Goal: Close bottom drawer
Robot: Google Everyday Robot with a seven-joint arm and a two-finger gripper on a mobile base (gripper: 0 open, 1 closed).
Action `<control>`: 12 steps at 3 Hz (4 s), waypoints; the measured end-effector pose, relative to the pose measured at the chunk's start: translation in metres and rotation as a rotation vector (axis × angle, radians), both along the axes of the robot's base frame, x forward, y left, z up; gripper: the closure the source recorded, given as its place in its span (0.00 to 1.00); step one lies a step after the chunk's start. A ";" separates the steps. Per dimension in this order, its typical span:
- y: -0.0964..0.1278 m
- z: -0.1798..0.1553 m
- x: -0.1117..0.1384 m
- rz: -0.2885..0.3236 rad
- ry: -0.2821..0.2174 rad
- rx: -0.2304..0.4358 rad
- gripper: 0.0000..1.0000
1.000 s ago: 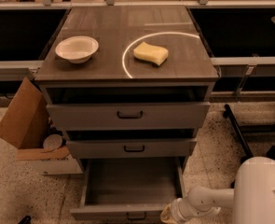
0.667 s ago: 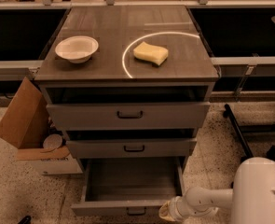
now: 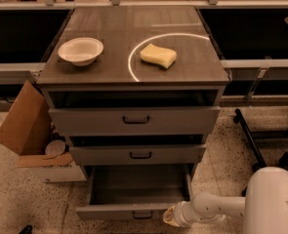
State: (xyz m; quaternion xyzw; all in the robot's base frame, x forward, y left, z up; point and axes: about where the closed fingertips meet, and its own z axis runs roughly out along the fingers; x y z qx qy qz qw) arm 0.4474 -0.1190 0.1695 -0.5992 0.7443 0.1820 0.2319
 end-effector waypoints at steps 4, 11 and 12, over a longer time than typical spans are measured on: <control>-0.020 -0.032 0.053 -0.119 -0.047 0.057 1.00; -0.035 -0.012 0.183 -0.134 -0.247 0.258 1.00; -0.034 0.007 0.161 -0.077 -0.245 0.265 1.00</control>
Offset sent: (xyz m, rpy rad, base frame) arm 0.0725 -0.0395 -0.0460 0.0646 -0.0627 -0.1881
